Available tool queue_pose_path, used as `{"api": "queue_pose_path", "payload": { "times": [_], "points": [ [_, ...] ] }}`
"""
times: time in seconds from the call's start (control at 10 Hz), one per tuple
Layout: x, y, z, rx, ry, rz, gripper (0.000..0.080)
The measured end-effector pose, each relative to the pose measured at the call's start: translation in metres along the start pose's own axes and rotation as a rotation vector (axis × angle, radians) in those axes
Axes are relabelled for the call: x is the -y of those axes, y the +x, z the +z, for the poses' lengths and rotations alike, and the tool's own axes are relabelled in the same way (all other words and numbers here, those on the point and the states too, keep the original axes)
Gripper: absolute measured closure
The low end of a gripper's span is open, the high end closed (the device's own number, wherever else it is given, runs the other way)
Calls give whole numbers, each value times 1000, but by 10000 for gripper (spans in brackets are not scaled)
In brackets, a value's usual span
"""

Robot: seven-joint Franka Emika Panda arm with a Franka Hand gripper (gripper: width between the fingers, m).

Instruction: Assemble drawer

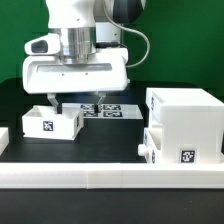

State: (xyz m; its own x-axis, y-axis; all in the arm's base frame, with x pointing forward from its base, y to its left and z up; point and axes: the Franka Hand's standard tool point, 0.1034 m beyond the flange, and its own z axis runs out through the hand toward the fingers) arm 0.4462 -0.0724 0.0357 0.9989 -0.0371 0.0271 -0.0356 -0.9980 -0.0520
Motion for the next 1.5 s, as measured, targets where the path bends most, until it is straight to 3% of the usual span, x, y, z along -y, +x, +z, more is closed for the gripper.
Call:
{"api": "queue_pose_path", "payload": {
  "times": [0.4, 0.9, 1.1, 1.2, 1.3, 1.4, 1.5],
  "points": [
    [5, -16, 25, -4, 0, -6, 151],
    [9, -24, 31, -6, 0, -25, 165],
    [9, -23, 31, -6, 0, -35, 536],
    [9, -23, 31, -6, 0, -38, 536],
    [11, -23, 31, -6, 0, -41, 672],
    [14, -22, 30, -8, 0, -48, 758],
    [15, -21, 30, -9, 0, -52, 758]
  ]
}}
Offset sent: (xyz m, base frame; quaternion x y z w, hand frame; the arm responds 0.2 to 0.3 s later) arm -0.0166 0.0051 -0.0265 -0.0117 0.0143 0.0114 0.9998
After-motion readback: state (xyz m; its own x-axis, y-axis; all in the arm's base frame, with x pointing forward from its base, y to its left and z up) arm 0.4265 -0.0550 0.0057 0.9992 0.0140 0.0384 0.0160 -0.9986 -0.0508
